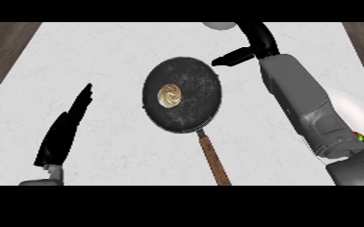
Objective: Pick the cupcake from the plate and place it in the pan
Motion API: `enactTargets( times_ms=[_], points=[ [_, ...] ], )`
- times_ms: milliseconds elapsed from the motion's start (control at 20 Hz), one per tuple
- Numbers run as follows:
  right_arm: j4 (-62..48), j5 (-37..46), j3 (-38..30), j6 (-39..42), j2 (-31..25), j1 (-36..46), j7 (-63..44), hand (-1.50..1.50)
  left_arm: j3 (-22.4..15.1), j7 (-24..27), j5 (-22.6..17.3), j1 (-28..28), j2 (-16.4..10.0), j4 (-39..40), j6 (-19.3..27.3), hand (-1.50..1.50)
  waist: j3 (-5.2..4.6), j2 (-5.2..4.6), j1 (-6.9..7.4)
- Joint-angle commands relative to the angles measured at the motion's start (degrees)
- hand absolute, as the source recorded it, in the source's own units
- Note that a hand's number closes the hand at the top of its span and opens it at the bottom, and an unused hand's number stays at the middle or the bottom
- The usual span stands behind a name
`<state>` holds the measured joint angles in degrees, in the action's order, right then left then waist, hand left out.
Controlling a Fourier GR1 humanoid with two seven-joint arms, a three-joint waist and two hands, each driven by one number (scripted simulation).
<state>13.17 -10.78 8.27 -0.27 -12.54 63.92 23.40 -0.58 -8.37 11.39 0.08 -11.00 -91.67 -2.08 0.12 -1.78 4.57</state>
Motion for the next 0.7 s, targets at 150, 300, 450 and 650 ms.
enactTargets(
  times_ms=[150,300,450,650],
  points=[
    [-4.3,1.4,-0.7,9.3,-10.5,-1.6,7.5,-1.5,-0.2,-0.3,0.4,1.0,0.6,-1.2,0.6,0.0,0.06,-0.03,-0.33],
    [-5.9,0.9,-1.7,12.0,-13.0,-1.9,9.2,-1.5,0.0,1.7,0.1,1.5,0.3,-0.9,0.1,0.0,0.08,-0.33,0.2],
    [-6.8,2.2,-0.9,13.2,-14.8,-2.9,11.9,-1.5,-1.2,0.7,0.5,0.9,1.4,-0.4,0.2,0.0,0.15,-0.62,0.59],
    [-7.8,2.1,-1.5,16.5,-16.9,-0.4,10.7,-1.5,-0.8,1.7,1.0,-1.5,1.7,2.0,1.0,0.0,0.15,-1.05,1.03]
  ],
)
